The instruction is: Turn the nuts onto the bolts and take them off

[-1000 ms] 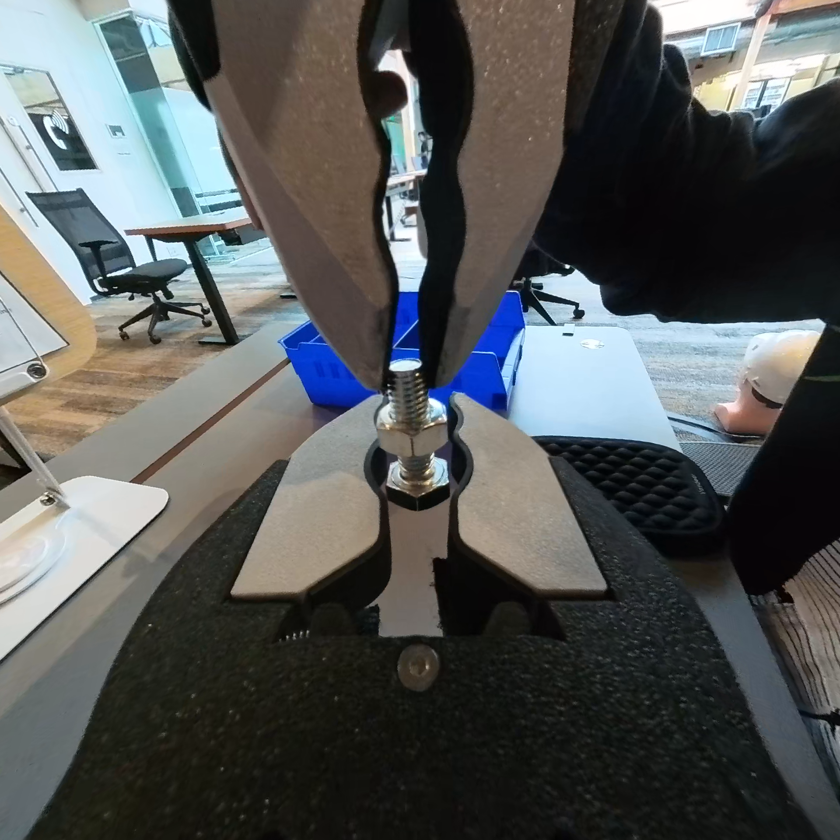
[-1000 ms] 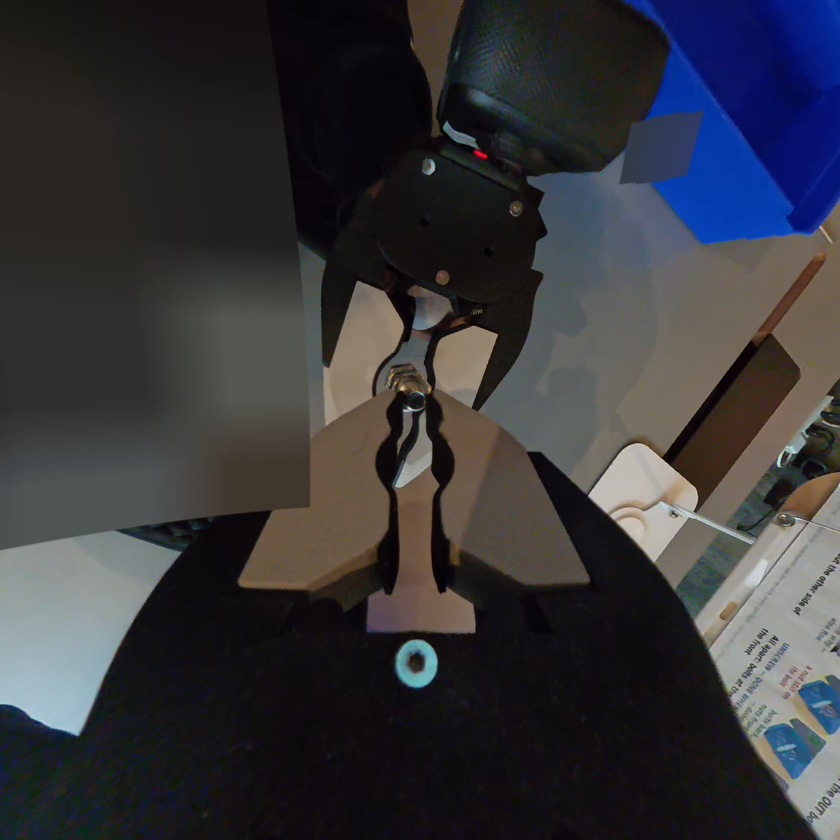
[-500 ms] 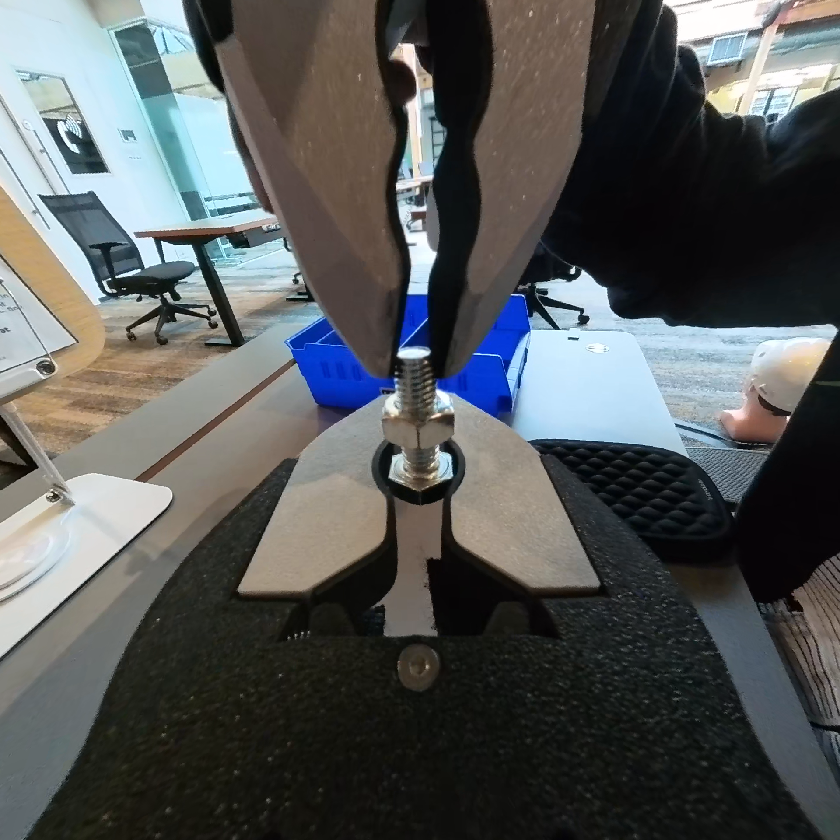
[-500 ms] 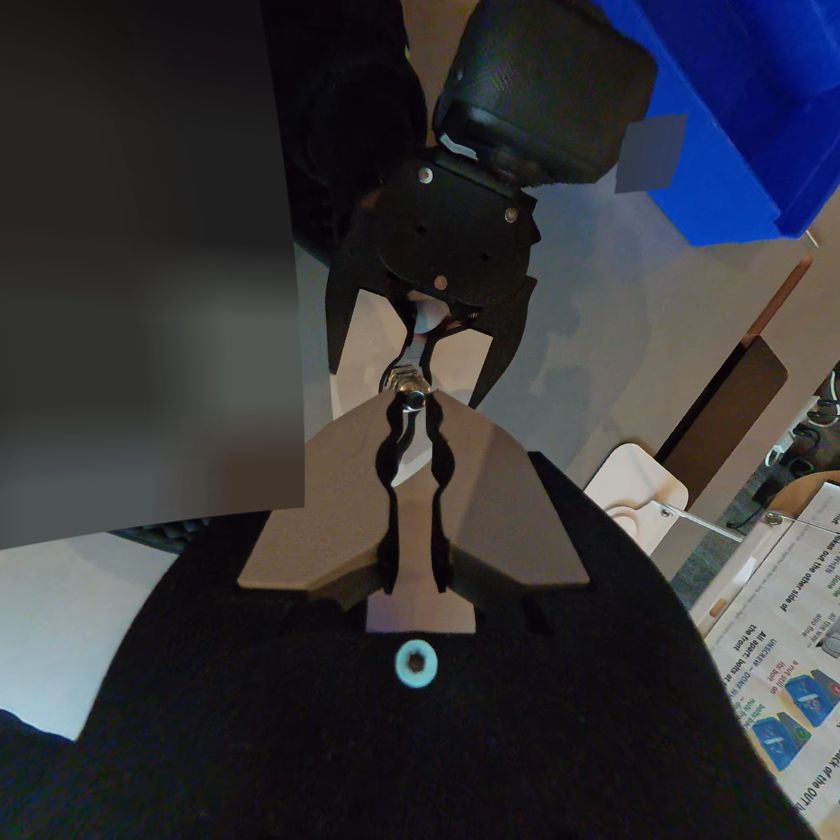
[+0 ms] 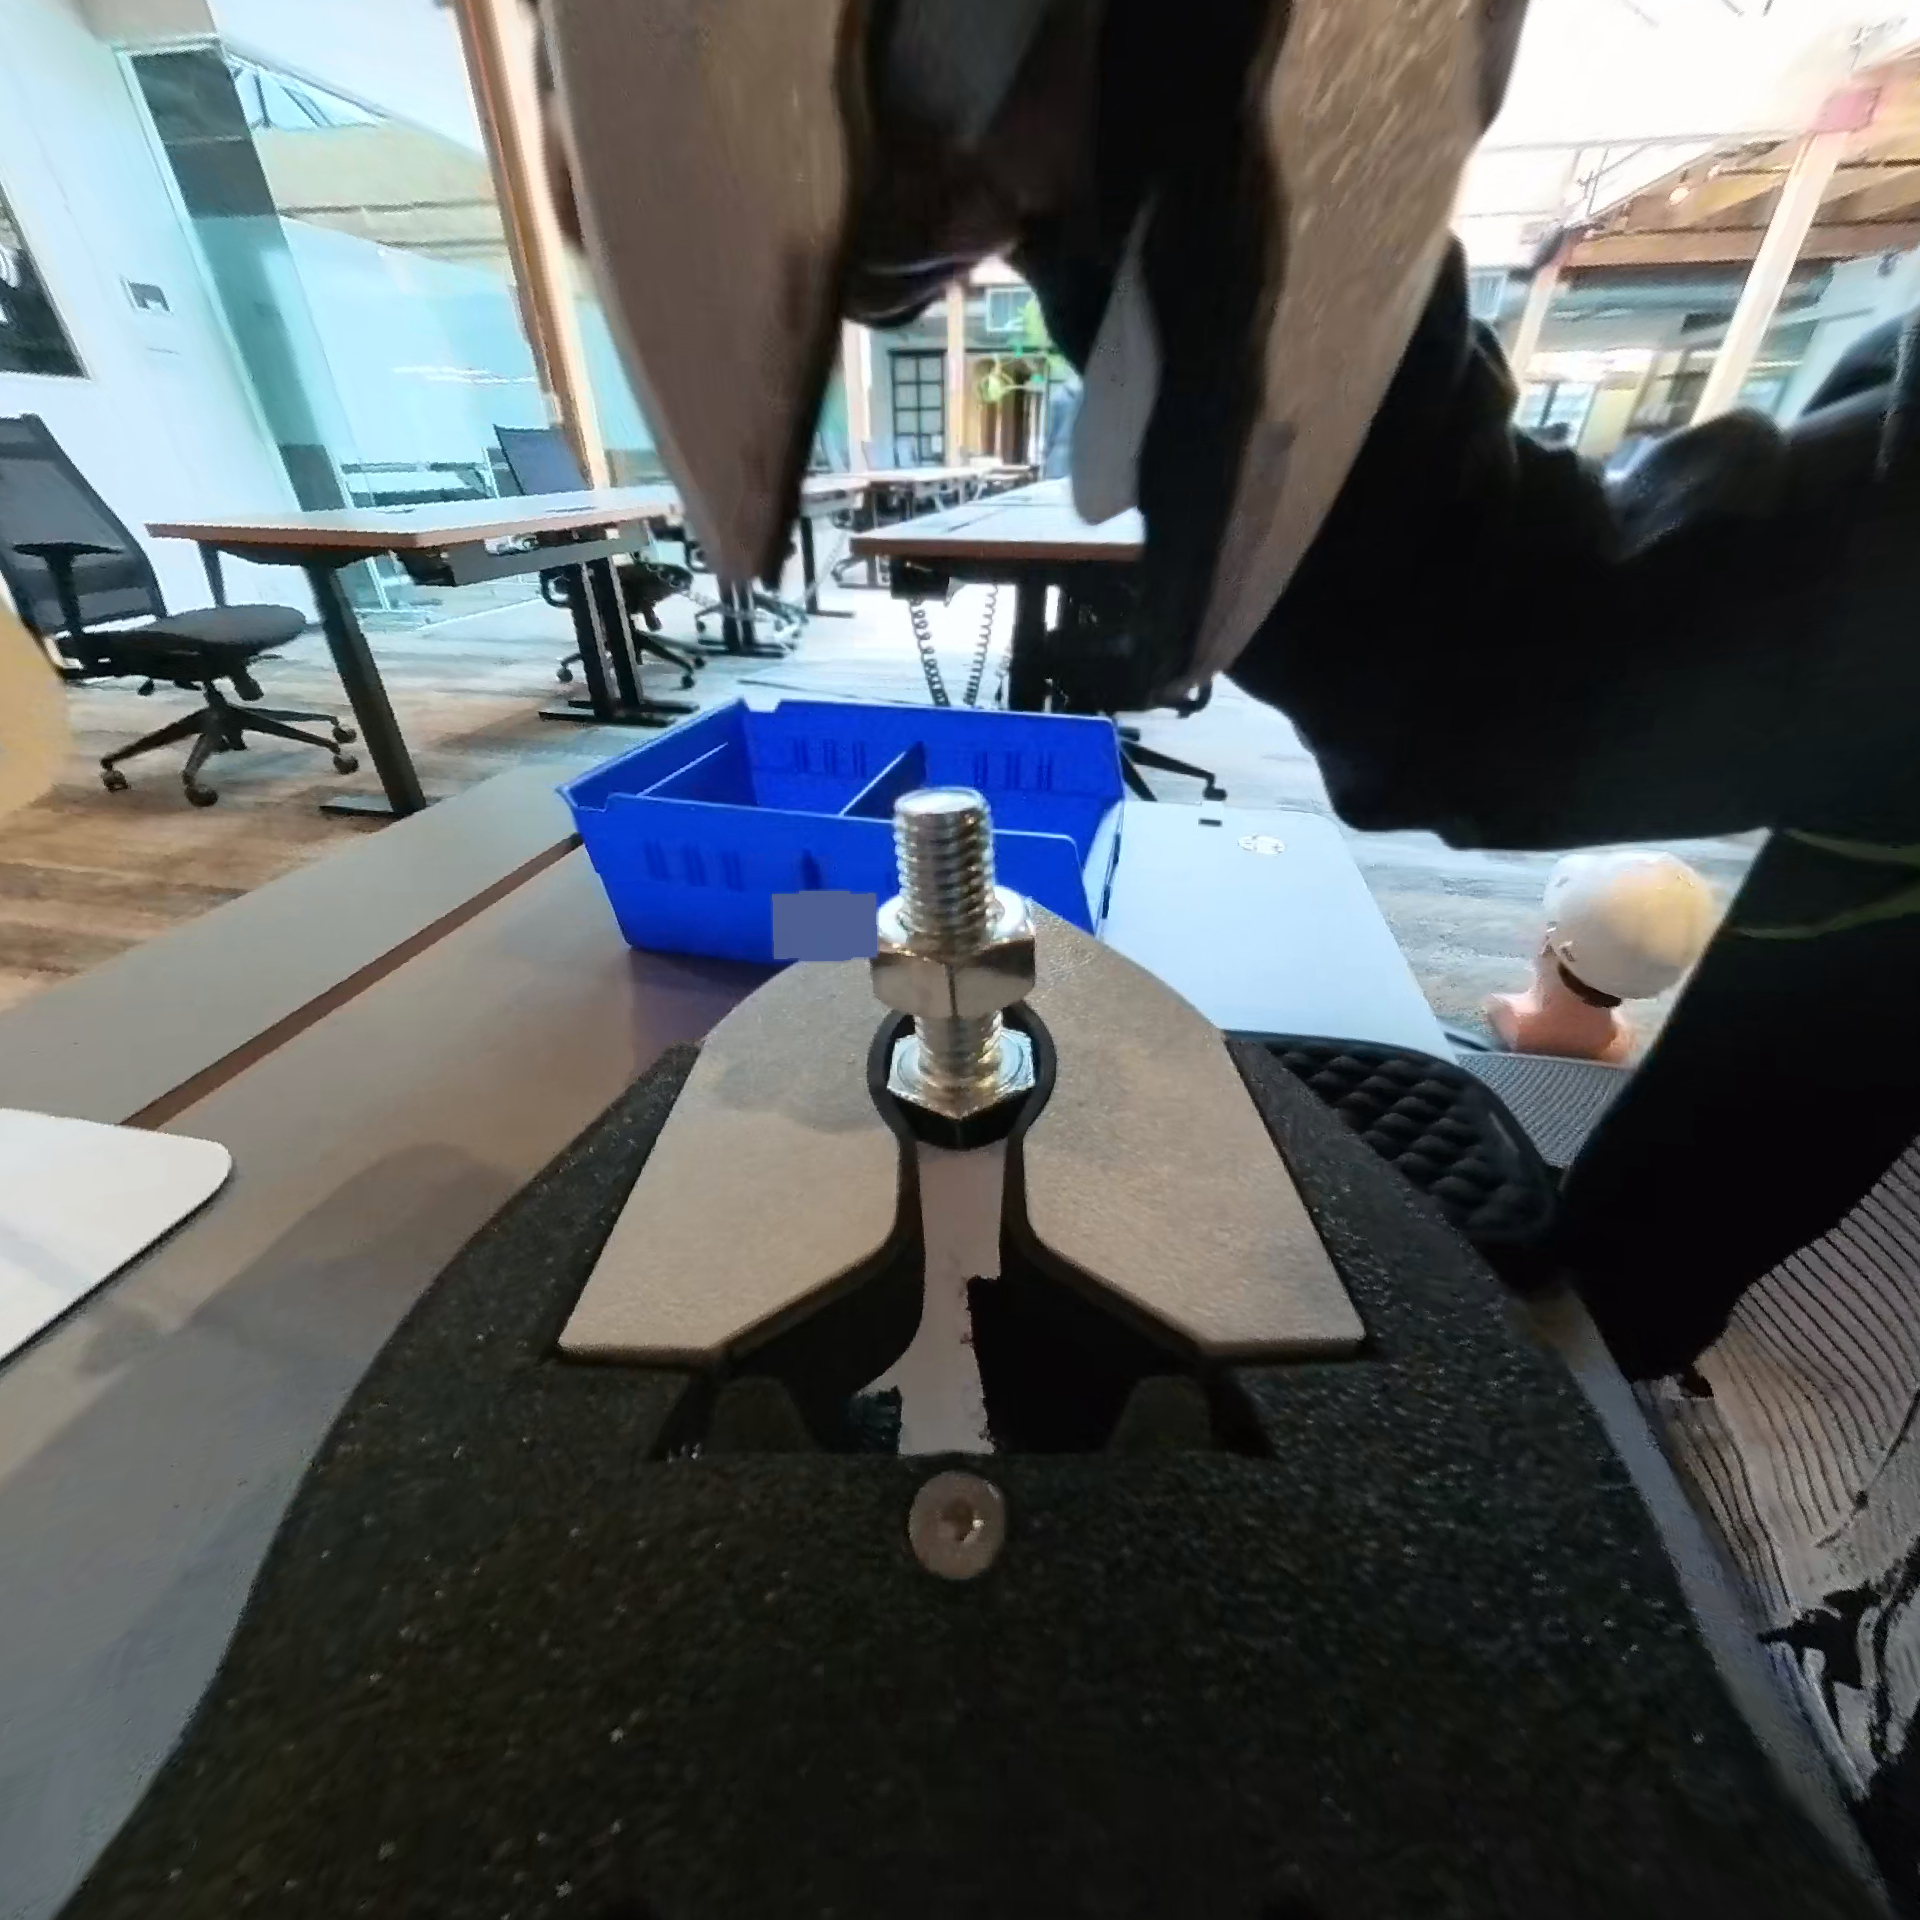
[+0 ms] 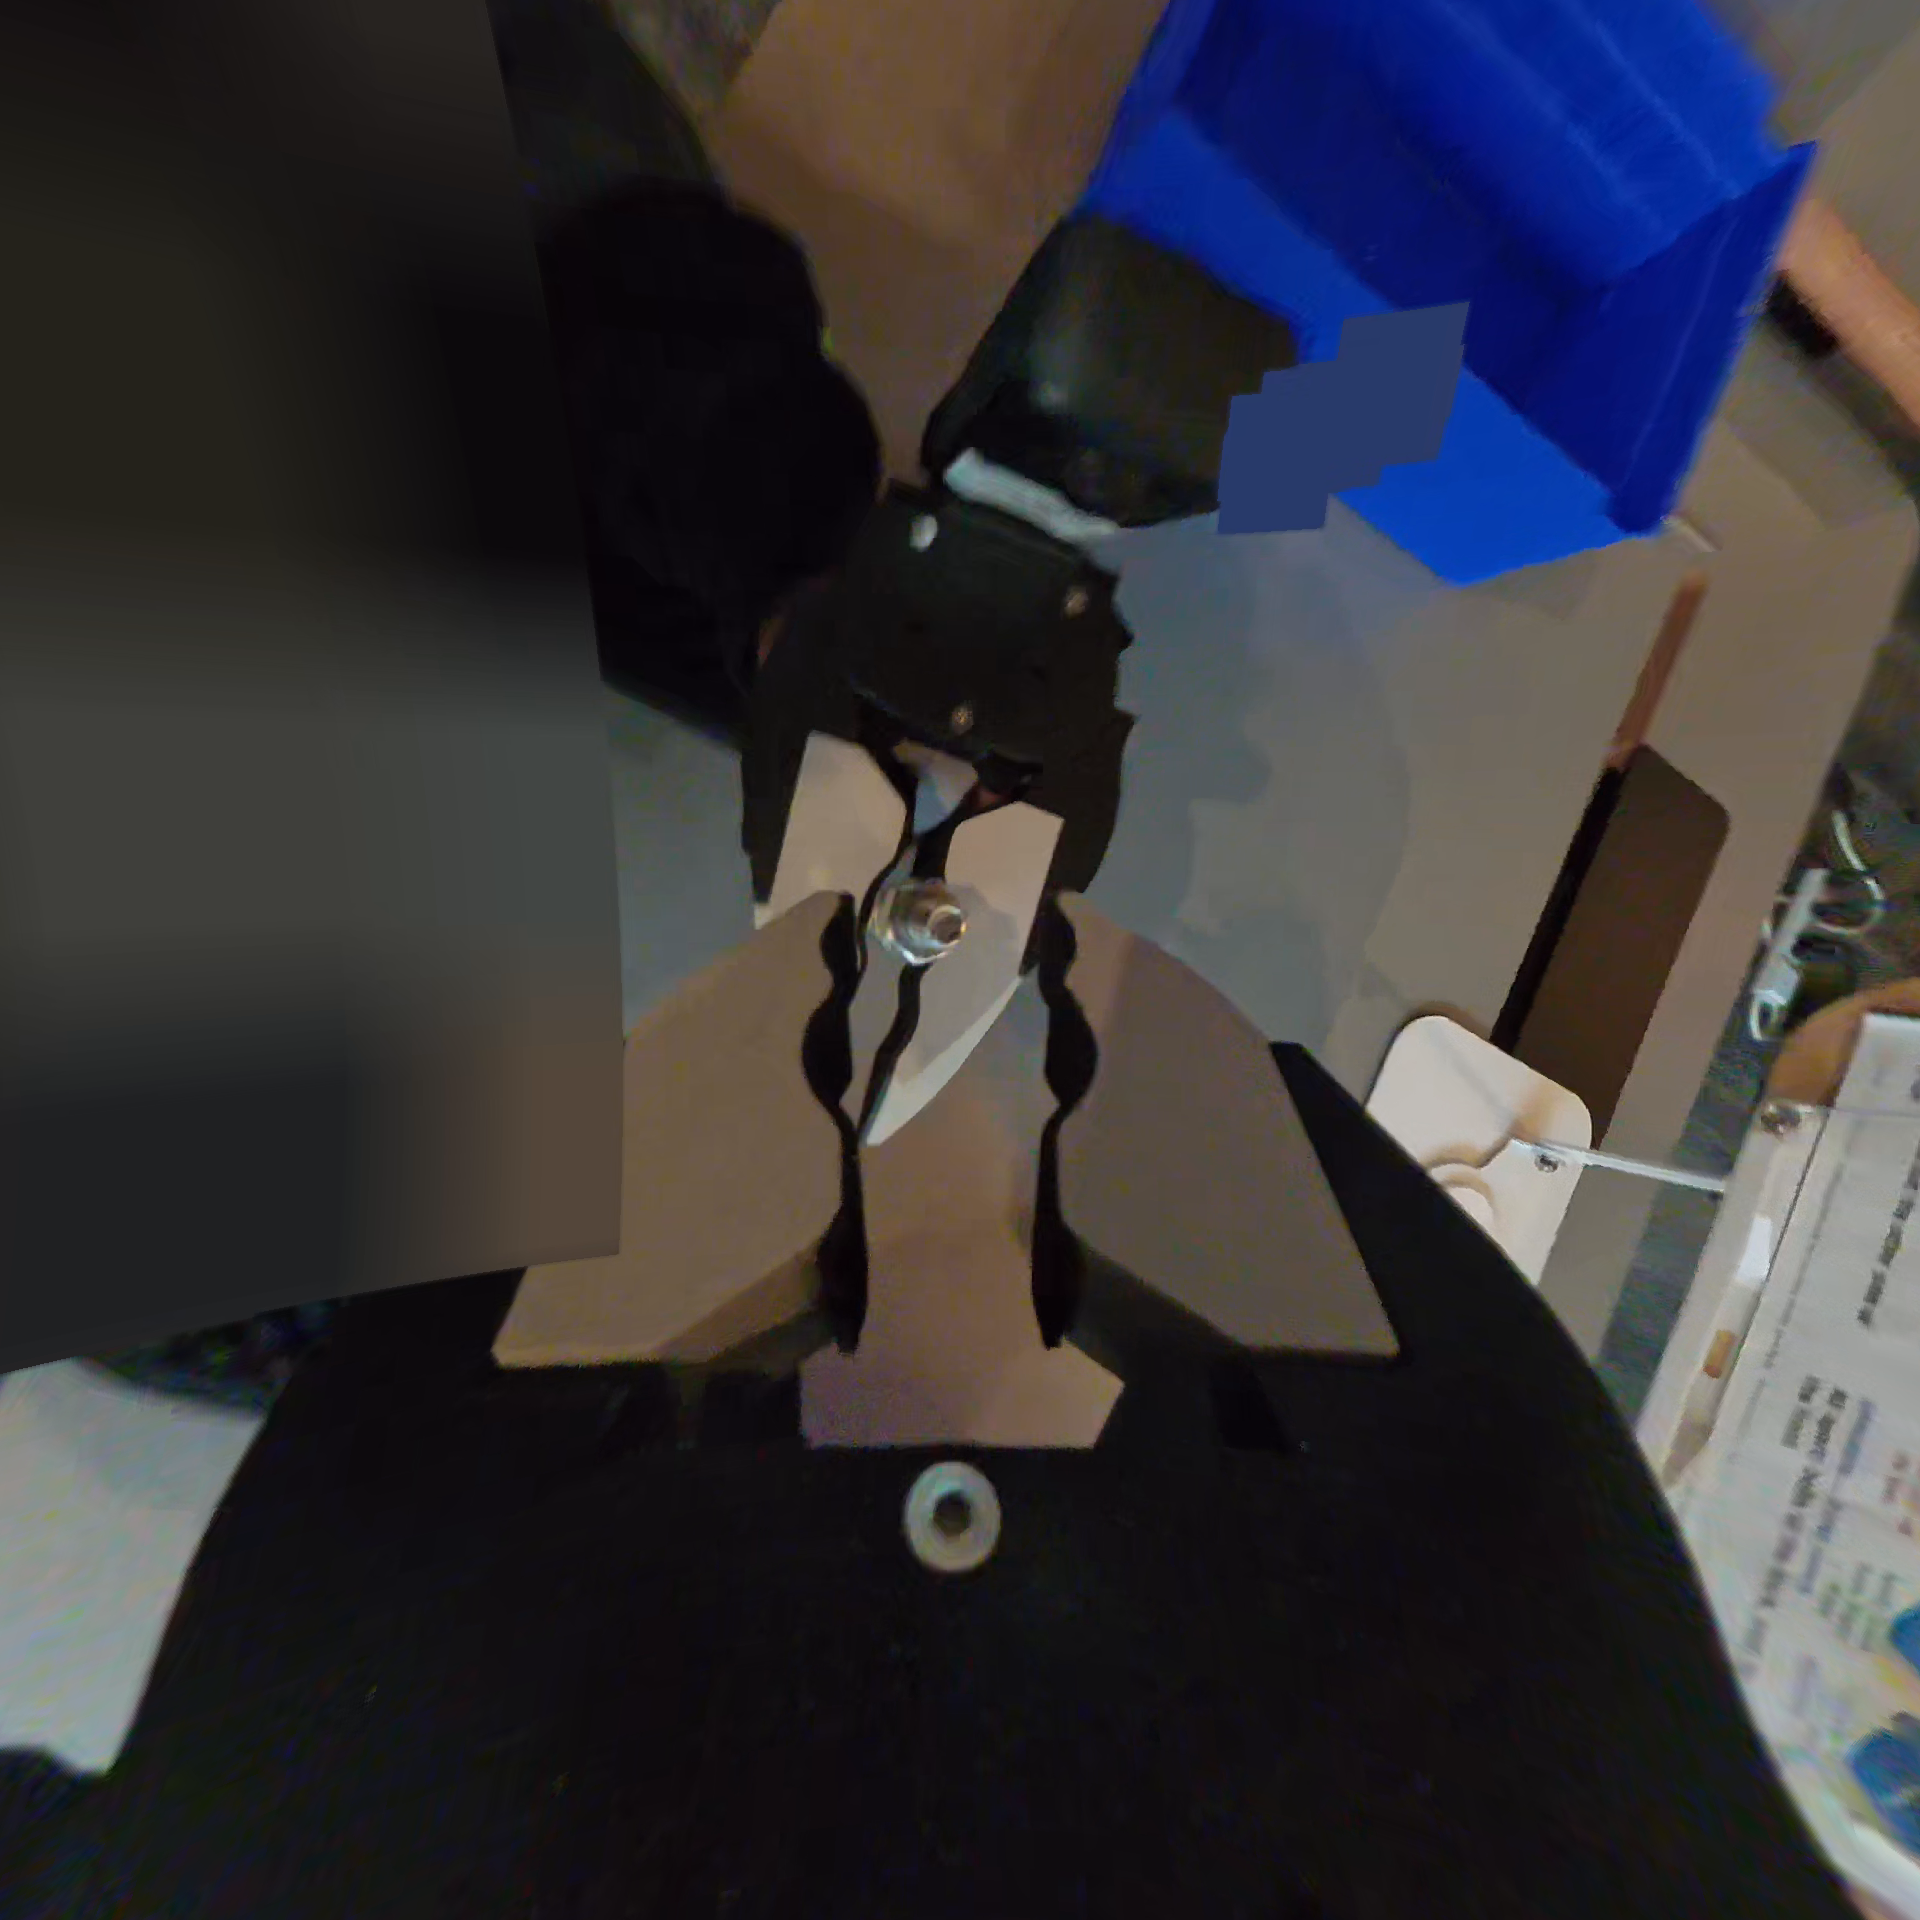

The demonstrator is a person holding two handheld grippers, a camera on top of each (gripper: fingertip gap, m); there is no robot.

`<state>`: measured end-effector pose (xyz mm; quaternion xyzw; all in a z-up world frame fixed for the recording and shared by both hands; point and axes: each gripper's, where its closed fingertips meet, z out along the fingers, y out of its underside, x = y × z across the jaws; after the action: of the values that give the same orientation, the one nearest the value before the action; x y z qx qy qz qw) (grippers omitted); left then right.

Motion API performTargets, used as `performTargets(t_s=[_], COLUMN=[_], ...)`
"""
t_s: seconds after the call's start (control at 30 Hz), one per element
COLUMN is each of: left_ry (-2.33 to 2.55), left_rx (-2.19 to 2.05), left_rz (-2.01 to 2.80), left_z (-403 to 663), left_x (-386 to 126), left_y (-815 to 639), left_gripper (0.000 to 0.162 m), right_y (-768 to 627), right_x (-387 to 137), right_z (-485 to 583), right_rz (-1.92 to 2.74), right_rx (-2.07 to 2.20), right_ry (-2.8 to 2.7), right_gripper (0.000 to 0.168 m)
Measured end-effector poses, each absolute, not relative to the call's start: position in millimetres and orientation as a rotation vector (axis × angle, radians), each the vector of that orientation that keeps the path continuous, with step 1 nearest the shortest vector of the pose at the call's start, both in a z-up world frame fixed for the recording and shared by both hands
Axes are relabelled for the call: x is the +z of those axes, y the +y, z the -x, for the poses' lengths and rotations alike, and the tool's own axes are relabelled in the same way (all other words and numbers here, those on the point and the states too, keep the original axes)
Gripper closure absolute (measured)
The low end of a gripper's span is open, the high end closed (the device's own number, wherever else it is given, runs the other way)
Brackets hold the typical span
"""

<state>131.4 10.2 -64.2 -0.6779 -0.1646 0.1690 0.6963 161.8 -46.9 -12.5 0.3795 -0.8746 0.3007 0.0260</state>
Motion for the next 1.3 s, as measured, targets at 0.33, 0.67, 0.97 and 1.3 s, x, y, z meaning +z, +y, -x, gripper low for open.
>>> performTargets(t_s=[0.33, 0.67, 0.97, 1.3], left_ry=[-0.374, -0.336, -0.363, -0.339], left_rx=[0.315, 0.287, 0.310, 0.303], left_rz=[1.493, 1.499, 1.552, 1.561], left_z=[-122.6, -124.7, -120.4, -124.0], left_x=[-92.5, -97.9, -113.2, -113.7], left_y=[6.3, 7.2, 7.0, 7.1], left_gripper=[0.151, 0.155, 0.154, 0.150], right_y=[-36.0, -35.5, -51.3, -29.8], right_x=[-28.2, -57.4, -84.7, -76.4], right_z=[-150.8, -133.0, -132.2, -117.0], right_rz=[-0.512, -0.356, -0.216, -0.160], right_rx=[1.794, 2.124, 1.949, 1.976], right_ry=[-2.534, -2.329, -2.489, -2.447], right_gripper=[0.125, 0.124, 0.125, 0.165])
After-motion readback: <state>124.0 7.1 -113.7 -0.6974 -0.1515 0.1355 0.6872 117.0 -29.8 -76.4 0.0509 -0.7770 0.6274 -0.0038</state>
